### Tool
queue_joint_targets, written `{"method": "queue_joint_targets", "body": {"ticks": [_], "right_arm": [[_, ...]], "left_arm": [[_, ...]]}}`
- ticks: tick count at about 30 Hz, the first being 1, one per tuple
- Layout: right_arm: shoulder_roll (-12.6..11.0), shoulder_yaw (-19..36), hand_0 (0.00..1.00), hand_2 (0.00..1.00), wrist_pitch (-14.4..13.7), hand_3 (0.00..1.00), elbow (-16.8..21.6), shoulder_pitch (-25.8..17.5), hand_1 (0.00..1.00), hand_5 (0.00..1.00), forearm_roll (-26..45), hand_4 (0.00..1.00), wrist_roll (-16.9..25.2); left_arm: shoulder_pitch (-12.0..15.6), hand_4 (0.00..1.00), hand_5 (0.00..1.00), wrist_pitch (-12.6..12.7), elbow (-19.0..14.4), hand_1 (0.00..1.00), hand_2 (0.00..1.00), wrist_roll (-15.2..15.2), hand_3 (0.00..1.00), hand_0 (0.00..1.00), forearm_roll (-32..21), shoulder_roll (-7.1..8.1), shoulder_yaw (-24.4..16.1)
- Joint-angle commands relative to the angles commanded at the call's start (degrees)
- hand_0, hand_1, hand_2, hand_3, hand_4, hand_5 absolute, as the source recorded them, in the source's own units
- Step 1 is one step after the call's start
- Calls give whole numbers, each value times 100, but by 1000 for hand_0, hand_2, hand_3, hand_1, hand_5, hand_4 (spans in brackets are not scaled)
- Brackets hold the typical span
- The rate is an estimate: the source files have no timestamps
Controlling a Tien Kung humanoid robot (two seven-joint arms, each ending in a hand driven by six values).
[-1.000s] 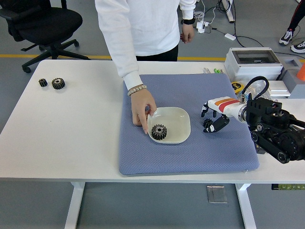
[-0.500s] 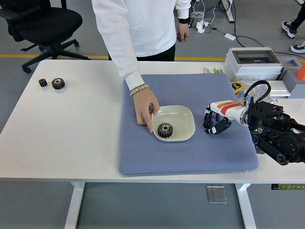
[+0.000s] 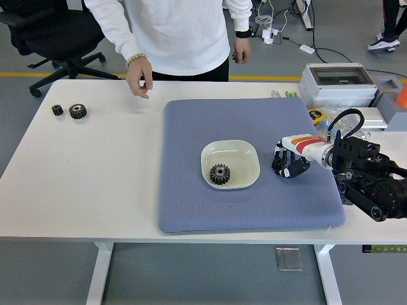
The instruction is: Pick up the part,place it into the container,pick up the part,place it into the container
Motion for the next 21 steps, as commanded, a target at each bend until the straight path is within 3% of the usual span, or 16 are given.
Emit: {"method": "queue_joint_targets", "body": {"ticks": [7, 13, 21], "right_arm": [[-79, 98, 177, 442, -4, 453, 56, 5, 372, 223, 14, 668, 2], [-167, 490, 159, 440, 31, 454, 164, -33, 367, 222, -38, 669, -77], [-225, 1292, 157, 445, -47, 458, 797, -80, 362, 198, -221, 654, -236]], "left_arm": [[-8, 707, 610, -9, 0, 630, 733, -5, 599, 655, 4, 0, -6], [-23, 707, 613, -16, 0, 631, 733, -13, 598, 654, 11, 0, -26], [-20, 707, 615, -16, 0, 628, 732, -22, 597, 653, -9, 0, -28]]}}
